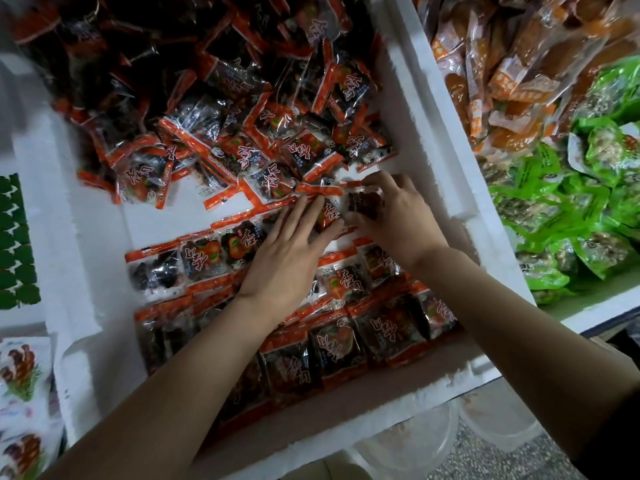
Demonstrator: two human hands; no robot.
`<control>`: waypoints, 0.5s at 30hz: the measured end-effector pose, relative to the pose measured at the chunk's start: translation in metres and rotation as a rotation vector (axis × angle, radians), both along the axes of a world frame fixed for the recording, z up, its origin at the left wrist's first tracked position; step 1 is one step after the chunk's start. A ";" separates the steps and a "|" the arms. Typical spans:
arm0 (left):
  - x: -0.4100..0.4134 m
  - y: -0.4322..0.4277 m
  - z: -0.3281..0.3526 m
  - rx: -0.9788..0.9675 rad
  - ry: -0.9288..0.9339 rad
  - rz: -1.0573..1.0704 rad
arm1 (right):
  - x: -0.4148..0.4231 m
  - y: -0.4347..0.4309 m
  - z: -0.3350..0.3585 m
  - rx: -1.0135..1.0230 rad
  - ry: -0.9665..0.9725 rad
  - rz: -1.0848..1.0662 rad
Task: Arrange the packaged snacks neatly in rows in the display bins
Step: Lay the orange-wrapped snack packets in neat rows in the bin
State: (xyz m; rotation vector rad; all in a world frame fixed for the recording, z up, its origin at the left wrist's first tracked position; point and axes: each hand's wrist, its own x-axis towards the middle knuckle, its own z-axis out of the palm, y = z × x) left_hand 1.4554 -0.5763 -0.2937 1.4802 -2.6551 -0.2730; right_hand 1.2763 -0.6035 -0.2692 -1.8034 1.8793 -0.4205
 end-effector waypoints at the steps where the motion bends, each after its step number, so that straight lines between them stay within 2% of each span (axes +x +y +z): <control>1: 0.001 0.000 0.000 0.003 -0.003 -0.010 | 0.001 -0.001 0.000 -0.004 0.010 -0.001; 4: 0.002 0.000 0.002 0.030 0.005 -0.024 | -0.001 -0.002 -0.001 -0.007 0.046 0.007; 8: 0.004 0.000 0.002 0.053 0.023 -0.015 | -0.005 0.003 -0.001 -0.011 0.042 0.122; 12: 0.003 0.000 0.003 0.084 0.017 -0.006 | -0.004 -0.008 0.010 -0.200 0.179 0.134; 15: 0.001 -0.001 0.004 0.091 0.014 0.011 | 0.015 -0.030 0.021 -0.294 0.169 0.283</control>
